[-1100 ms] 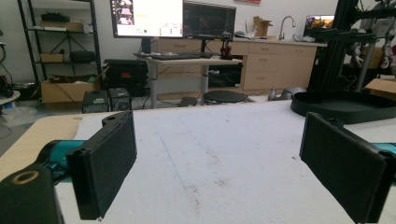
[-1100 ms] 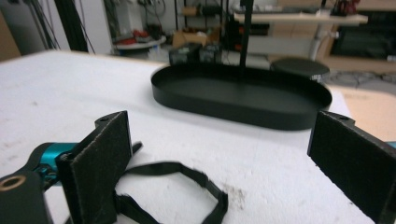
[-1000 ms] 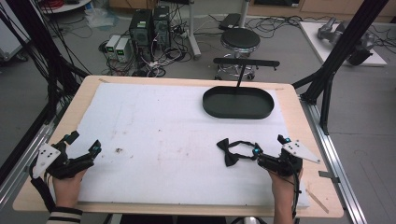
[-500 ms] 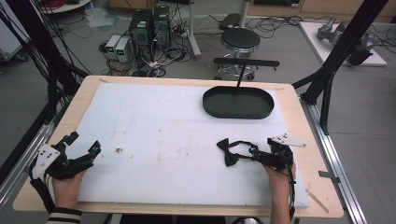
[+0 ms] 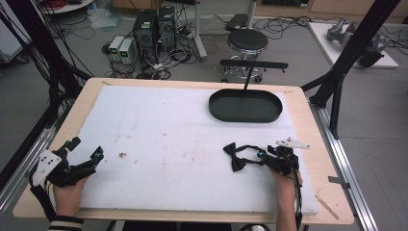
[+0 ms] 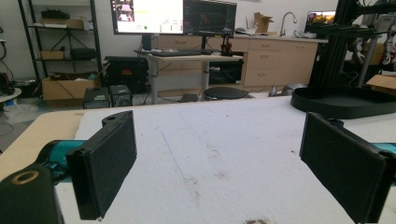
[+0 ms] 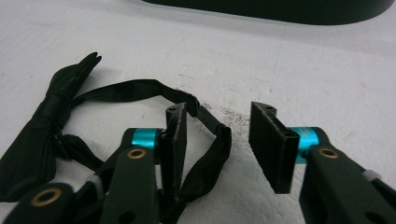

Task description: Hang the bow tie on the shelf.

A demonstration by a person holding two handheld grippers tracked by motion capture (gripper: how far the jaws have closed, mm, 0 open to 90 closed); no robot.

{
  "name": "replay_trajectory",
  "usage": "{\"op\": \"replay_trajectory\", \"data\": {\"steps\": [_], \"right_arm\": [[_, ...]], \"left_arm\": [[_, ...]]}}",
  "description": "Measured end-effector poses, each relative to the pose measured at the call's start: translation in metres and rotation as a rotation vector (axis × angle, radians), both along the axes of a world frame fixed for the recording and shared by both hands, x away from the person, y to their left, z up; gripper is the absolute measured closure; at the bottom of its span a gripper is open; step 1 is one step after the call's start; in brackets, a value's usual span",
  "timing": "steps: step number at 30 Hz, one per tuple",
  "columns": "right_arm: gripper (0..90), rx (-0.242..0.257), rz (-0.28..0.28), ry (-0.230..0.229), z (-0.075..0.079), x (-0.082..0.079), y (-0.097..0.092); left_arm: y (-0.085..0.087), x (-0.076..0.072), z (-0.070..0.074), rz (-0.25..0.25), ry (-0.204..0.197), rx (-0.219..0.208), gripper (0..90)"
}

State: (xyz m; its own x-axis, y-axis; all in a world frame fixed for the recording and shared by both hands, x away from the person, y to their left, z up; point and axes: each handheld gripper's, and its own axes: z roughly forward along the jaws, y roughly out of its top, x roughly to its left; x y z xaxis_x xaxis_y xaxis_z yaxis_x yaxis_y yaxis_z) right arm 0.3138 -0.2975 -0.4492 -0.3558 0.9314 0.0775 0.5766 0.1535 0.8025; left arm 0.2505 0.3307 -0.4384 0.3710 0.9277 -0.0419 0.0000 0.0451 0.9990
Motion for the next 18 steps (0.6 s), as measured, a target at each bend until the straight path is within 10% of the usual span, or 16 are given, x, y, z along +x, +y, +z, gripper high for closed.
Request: {"op": "replay_trajectory", "data": {"steps": [18], "right_arm": [[80.3, -0.062, 0.027, 0.043, -0.0018, 0.0021, 0.0067]], "left_arm": [[-0.0004, -0.0002, -0.0008, 0.0, 0.003, 0.005, 11.4]]}}
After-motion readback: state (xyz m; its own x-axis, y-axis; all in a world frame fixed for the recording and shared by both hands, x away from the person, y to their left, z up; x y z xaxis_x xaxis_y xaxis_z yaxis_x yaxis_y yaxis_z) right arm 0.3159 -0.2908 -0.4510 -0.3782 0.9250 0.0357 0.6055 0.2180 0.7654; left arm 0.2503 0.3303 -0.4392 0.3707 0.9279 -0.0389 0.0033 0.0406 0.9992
